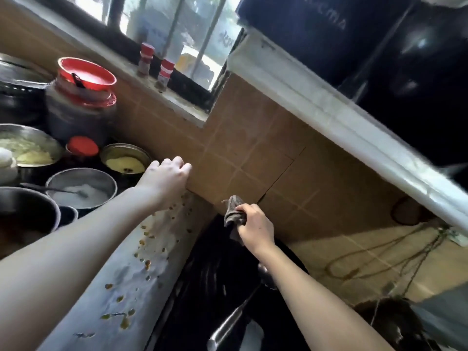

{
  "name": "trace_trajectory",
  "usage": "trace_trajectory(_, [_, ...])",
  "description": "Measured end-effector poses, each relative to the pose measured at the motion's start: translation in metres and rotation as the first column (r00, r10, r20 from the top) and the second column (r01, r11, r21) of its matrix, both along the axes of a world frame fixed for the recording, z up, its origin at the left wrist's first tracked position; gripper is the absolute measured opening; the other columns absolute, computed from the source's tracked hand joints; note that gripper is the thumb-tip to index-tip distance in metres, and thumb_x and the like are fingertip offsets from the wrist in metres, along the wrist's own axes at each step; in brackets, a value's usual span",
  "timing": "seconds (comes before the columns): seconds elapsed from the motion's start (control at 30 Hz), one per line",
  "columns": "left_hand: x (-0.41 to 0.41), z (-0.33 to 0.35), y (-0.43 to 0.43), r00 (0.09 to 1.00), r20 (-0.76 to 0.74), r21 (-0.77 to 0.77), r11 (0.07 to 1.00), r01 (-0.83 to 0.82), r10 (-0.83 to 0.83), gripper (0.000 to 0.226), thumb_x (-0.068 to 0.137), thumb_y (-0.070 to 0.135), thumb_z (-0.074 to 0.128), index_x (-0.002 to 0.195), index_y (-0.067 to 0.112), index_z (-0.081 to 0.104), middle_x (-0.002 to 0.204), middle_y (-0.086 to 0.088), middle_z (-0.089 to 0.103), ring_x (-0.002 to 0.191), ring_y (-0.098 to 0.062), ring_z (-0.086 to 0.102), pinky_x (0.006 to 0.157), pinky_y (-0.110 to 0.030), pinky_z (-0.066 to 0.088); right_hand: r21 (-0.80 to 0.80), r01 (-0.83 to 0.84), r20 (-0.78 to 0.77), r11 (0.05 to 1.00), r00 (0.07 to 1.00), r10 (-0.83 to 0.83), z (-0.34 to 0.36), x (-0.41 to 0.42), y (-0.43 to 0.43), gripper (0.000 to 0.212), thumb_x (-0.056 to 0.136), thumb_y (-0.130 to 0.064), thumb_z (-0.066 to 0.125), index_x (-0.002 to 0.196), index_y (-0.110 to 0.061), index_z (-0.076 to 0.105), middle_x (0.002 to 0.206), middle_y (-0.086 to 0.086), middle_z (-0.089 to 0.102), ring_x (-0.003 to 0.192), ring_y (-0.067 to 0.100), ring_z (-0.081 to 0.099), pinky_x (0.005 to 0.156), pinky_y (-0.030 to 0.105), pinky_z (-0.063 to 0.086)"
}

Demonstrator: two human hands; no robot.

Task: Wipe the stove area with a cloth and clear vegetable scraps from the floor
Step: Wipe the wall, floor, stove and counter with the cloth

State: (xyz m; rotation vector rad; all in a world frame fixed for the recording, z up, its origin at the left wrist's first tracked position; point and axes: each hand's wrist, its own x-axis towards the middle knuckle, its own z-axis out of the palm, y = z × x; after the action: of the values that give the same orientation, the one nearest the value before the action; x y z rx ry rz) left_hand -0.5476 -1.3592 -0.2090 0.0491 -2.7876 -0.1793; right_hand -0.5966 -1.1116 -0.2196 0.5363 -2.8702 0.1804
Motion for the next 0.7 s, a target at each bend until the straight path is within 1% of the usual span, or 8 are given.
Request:
trace_trajectory(0.13, [-0.013, -0.010, 0.037, 0.998, -0.043, 0.055, 0.997, -0.047, 0.049, 0.027, 0.095, 0.024, 0.040, 0.121, 0.015, 0.043, 0.121, -0.007, 0.047, 0.107, -0.027, 0.052, 0.081, -0.036, 0.040, 0.018, -0.088, -0.063, 0.996, 0.994, 0.089, -0.003, -0.036, 0.014, 0.045, 0.078, -0.005, 0.058, 0.117, -0.027, 0.059, 0.112, -0.005, 0.059, 0.101, 0.020, 0.059, 0.074, 0.030, 0.048])
trace_trajectory(0.23, [-0.022, -0.026, 0.055, 0.993, -0.053, 0.093, 0.990, -0.102, 0.107, 0.030, 0.096, 0.024, 0.038, 0.124, 0.015, 0.041, 0.124, -0.007, 0.046, 0.107, -0.027, 0.052, 0.074, -0.034, 0.034, 0.024, -0.145, -0.071, 0.989, 0.987, 0.146, -0.003, -0.065, 0.027, 0.042, 0.079, -0.003, 0.059, 0.117, -0.021, 0.061, 0.113, 0.001, 0.058, 0.104, 0.022, 0.058, 0.086, 0.034, 0.051])
trace_trajectory(0.3, [-0.025, -0.034, 0.066, 0.990, -0.057, 0.133, 0.984, -0.120, 0.129, 0.031, 0.096, 0.023, 0.038, 0.126, 0.015, 0.040, 0.124, -0.007, 0.046, 0.108, -0.026, 0.053, 0.074, -0.033, 0.033, 0.029, -0.171, -0.085, 0.985, 0.981, 0.173, -0.003, -0.084, 0.034, 0.041, 0.077, 0.001, 0.061, 0.114, -0.015, 0.063, 0.113, 0.006, 0.058, 0.106, 0.024, 0.057, 0.091, 0.032, 0.048])
trace_trajectory(0.37, [-0.030, -0.043, 0.080, 0.987, -0.093, 0.162, 0.980, -0.114, 0.130, 0.032, 0.096, 0.026, 0.037, 0.126, 0.017, 0.041, 0.125, -0.005, 0.046, 0.108, -0.025, 0.053, 0.079, -0.034, 0.038, 0.052, -0.168, -0.104, 0.984, 0.980, 0.172, -0.004, -0.102, 0.039, 0.041, 0.077, 0.002, 0.061, 0.114, -0.015, 0.064, 0.115, 0.005, 0.059, 0.107, 0.024, 0.056, 0.090, 0.028, 0.046])
trace_trajectory(0.43, [-0.039, -0.054, 0.091, 0.980, -0.161, 0.179, 0.980, -0.088, 0.117, 0.030, 0.096, 0.030, 0.036, 0.124, 0.020, 0.042, 0.125, -0.002, 0.046, 0.107, -0.023, 0.053, 0.083, -0.034, 0.040, 0.085, -0.172, -0.134, 0.981, 0.974, 0.182, -0.005, -0.117, 0.043, 0.039, 0.078, -0.003, 0.061, 0.113, -0.019, 0.064, 0.115, 0.002, 0.059, 0.106, 0.022, 0.057, 0.086, 0.027, 0.045])
trace_trajectory(0.53, [-0.051, -0.071, 0.094, 0.974, -0.194, 0.241, 0.968, -0.071, 0.119, 0.029, 0.095, 0.032, 0.036, 0.122, 0.023, 0.042, 0.123, 0.001, 0.047, 0.107, -0.021, 0.052, 0.084, -0.034, 0.040, 0.162, -0.202, -0.141, 0.966, 0.964, 0.225, -0.012, -0.138, 0.043, 0.038, 0.079, -0.006, 0.061, 0.113, -0.021, 0.063, 0.115, 0.001, 0.059, 0.106, 0.022, 0.056, 0.084, 0.031, 0.047])
trace_trajectory(0.63, [-0.066, -0.077, 0.088, 0.979, -0.156, 0.276, 0.957, -0.086, 0.133, 0.028, 0.094, 0.032, 0.035, 0.121, 0.024, 0.042, 0.122, 0.000, 0.046, 0.107, -0.021, 0.052, 0.084, -0.034, 0.040, 0.289, -0.232, -0.148, 0.929, 0.948, 0.283, -0.014, -0.159, 0.035, 0.042, 0.078, -0.007, 0.061, 0.118, -0.022, 0.060, 0.119, 0.001, 0.057, 0.108, 0.023, 0.053, 0.082, 0.033, 0.046])
trace_trajectory(0.7, [-0.079, -0.074, 0.090, 0.986, -0.121, 0.293, 0.953, -0.072, 0.111, 0.027, 0.094, 0.030, 0.034, 0.120, 0.022, 0.042, 0.119, -0.002, 0.047, 0.105, -0.022, 0.052, 0.083, -0.035, 0.041, 0.404, -0.244, -0.148, 0.882, 0.934, 0.326, -0.015, -0.177, 0.030, 0.044, 0.081, -0.005, 0.060, 0.123, -0.020, 0.059, 0.125, 0.003, 0.055, 0.110, 0.025, 0.051, 0.081, 0.035, 0.046])
